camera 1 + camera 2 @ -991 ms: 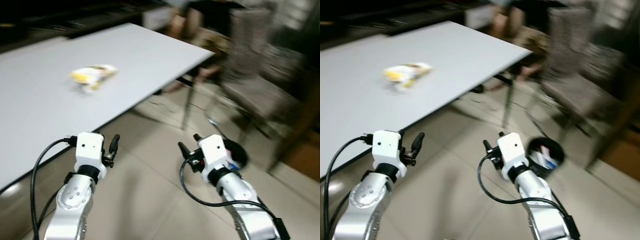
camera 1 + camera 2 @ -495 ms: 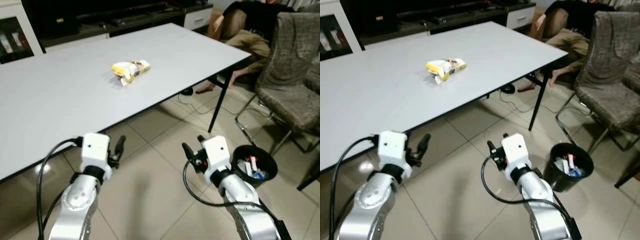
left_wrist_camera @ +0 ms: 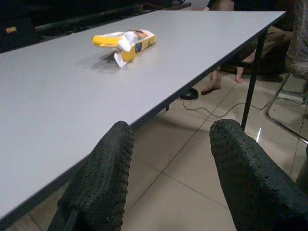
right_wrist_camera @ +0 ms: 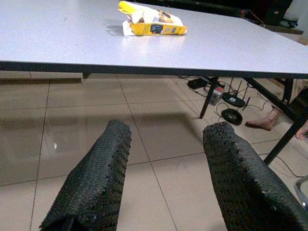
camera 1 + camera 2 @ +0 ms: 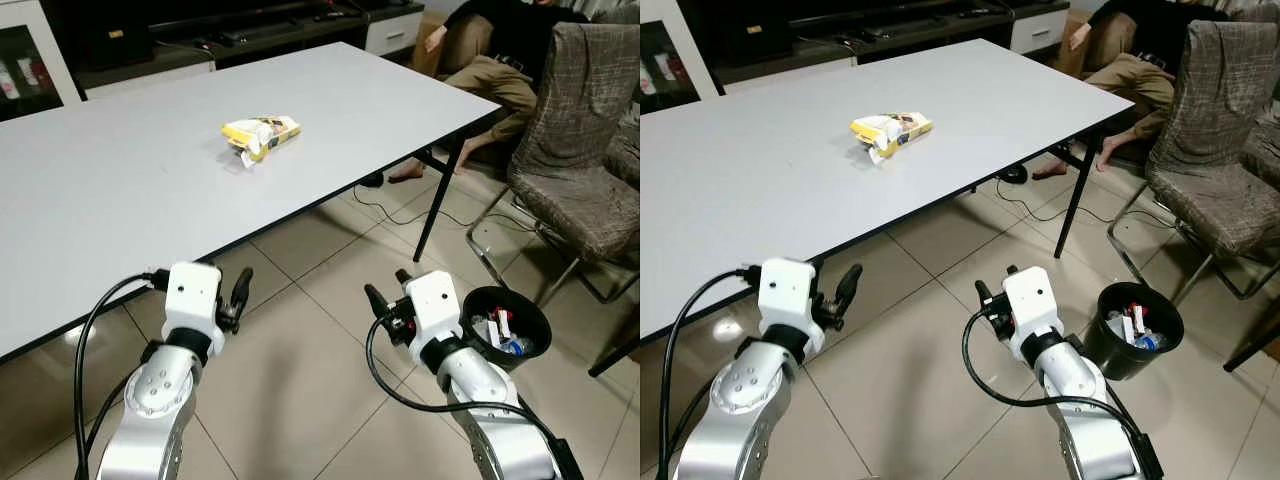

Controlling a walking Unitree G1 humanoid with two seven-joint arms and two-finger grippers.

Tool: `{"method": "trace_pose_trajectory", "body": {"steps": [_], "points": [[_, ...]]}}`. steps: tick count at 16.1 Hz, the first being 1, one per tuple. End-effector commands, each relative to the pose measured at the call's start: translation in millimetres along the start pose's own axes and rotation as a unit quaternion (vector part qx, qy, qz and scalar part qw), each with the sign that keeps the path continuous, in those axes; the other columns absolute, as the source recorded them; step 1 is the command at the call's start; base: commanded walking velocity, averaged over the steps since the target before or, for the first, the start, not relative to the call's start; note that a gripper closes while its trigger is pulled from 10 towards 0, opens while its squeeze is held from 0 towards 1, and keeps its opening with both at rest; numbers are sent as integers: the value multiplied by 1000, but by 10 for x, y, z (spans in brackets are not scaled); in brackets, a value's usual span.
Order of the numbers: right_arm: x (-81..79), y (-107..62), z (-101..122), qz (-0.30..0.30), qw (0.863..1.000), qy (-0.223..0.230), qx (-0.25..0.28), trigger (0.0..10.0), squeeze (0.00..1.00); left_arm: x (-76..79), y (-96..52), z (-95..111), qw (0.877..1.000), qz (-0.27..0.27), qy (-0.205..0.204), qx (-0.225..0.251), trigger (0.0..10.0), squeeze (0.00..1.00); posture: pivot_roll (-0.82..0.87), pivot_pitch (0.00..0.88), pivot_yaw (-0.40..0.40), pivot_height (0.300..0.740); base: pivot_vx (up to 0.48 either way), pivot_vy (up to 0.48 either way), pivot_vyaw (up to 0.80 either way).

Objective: Picking trash to rubbish bin

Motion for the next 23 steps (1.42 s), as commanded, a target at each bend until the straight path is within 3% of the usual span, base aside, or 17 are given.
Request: {"method": "trace_pose_trajectory", "body": {"steps": [1,5,10,14,23], "points": [[64,9,62,-14,1000,-7,13,10000,0,7,15,16,1000,-2,6,1,10000,0,-15,0,-22,740,0,0,0],[101,37,202,-20,999,-16,38,10000,0,-41,71,153,1000,6,3,24,10000,0,-16,0,-22,740,0,0,0],[99,96,317,-15,998,-21,58,10000,0,-60,147,299,999,2,11,48,10000,0,3,0,-30,740,253,0,730],[161,128,372,-39,997,-3,71,10000,0,-63,185,335,998,-4,21,53,10000,0,6,0,-29,740,349,0,0],[208,110,366,-48,996,-11,74,10000,0,-44,230,322,998,-16,20,49,10000,0,6,0,-24,740,350,0,0]]}}
Point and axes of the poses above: a point about 5 cm out from each wrist's last joint towards the gripper, its own y axis pointing out of the wrist towards the gripper, its own z axis along the axis of the wrist's last joint, x = y × z, the point moved 2 cm from there along y, pointing out of the wrist towards the gripper, and after that the axes turned 4 degrees about y, right-handed, at the moved point
